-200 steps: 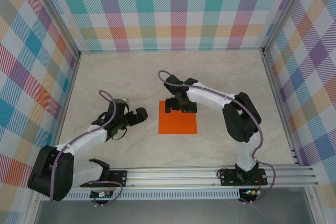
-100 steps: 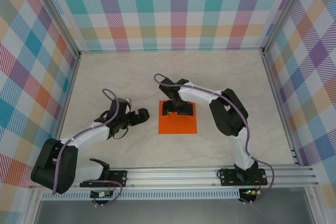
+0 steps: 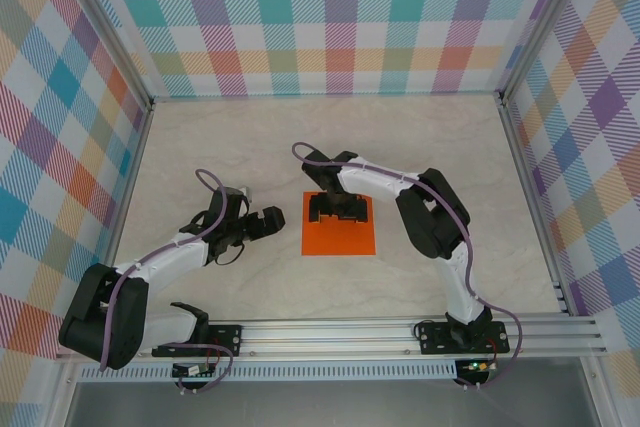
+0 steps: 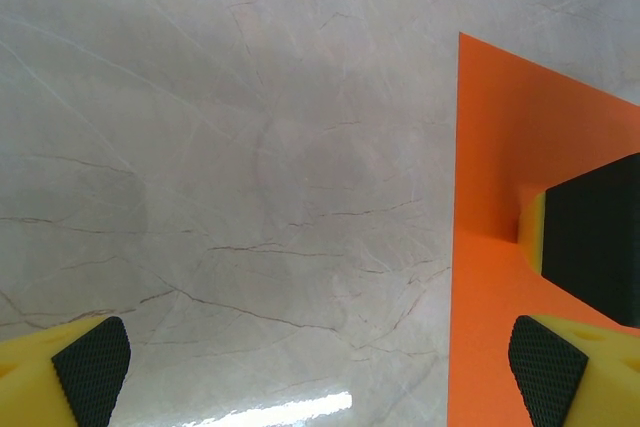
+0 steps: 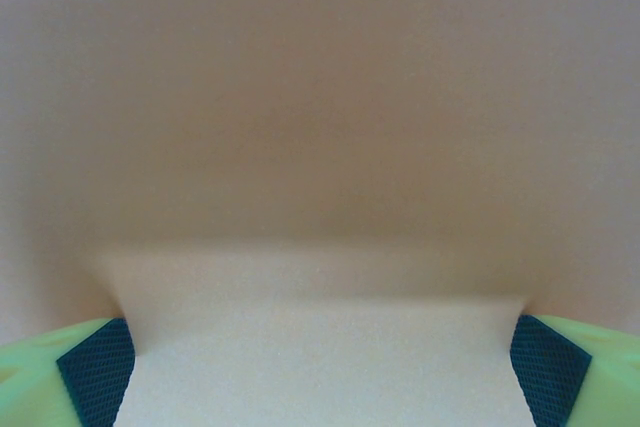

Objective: Fold a paper plane with a square sheet of paper (pick it up from the middle)
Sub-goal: Fold the square sheet of paper in half at the center of the table.

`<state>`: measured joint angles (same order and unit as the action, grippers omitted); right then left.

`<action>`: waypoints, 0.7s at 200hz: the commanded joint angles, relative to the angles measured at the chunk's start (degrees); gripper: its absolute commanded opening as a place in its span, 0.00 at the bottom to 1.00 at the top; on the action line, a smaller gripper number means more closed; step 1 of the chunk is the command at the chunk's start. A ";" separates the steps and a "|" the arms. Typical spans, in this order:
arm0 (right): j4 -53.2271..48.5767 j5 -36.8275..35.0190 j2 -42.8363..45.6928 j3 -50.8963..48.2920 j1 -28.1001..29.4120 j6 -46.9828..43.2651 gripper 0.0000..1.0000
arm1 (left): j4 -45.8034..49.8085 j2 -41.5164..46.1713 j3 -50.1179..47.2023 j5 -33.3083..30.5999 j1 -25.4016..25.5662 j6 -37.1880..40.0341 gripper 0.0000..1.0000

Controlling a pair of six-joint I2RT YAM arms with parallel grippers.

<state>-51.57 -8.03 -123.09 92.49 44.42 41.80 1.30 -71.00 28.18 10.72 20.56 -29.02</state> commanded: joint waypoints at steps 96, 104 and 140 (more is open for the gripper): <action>-3.48 0.51 -3.55 3.53 0.49 -0.43 1.00 | -0.18 0.27 1.98 3.23 0.63 0.53 1.00; -3.45 0.60 -4.29 3.26 0.50 -0.17 1.00 | -0.01 0.18 2.05 3.55 0.63 0.50 1.00; -1.65 2.82 -5.40 0.63 0.49 0.71 1.00 | 0.85 0.45 2.05 3.29 0.63 0.76 1.00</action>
<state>-53.87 -7.55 -125.32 95.74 44.47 41.56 1.34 -71.00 29.10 13.06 20.56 -28.88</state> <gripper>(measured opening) 0.997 0.998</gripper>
